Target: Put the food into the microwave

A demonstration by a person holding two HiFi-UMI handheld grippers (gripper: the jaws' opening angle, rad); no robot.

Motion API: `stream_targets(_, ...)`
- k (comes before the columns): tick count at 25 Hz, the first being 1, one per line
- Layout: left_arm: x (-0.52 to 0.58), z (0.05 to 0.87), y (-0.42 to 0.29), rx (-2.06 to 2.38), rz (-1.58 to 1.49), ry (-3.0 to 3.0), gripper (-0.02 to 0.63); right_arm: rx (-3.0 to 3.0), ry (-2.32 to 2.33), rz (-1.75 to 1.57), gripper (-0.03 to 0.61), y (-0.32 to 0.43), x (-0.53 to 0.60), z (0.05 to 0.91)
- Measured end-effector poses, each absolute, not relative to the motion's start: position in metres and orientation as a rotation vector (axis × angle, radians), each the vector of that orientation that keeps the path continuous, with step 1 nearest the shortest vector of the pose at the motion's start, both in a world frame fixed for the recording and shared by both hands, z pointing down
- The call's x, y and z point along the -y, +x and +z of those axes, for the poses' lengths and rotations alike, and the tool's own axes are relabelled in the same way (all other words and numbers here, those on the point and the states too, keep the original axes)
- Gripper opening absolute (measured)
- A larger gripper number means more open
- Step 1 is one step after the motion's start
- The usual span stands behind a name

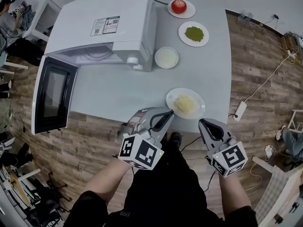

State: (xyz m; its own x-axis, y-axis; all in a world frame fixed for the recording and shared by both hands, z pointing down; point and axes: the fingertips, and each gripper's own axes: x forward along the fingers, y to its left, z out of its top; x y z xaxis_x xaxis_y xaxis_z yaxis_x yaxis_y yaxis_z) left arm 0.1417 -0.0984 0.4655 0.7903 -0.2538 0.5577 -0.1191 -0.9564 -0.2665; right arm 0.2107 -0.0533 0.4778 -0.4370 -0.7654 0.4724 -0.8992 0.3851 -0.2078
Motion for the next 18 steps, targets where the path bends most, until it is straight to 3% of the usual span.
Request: stream_targets(18,0.104,0.578,0.144,-0.253,-1.082,-2.626,0.009,2.165,1.176,0.230,0.017,0.214,0.046,0.583)
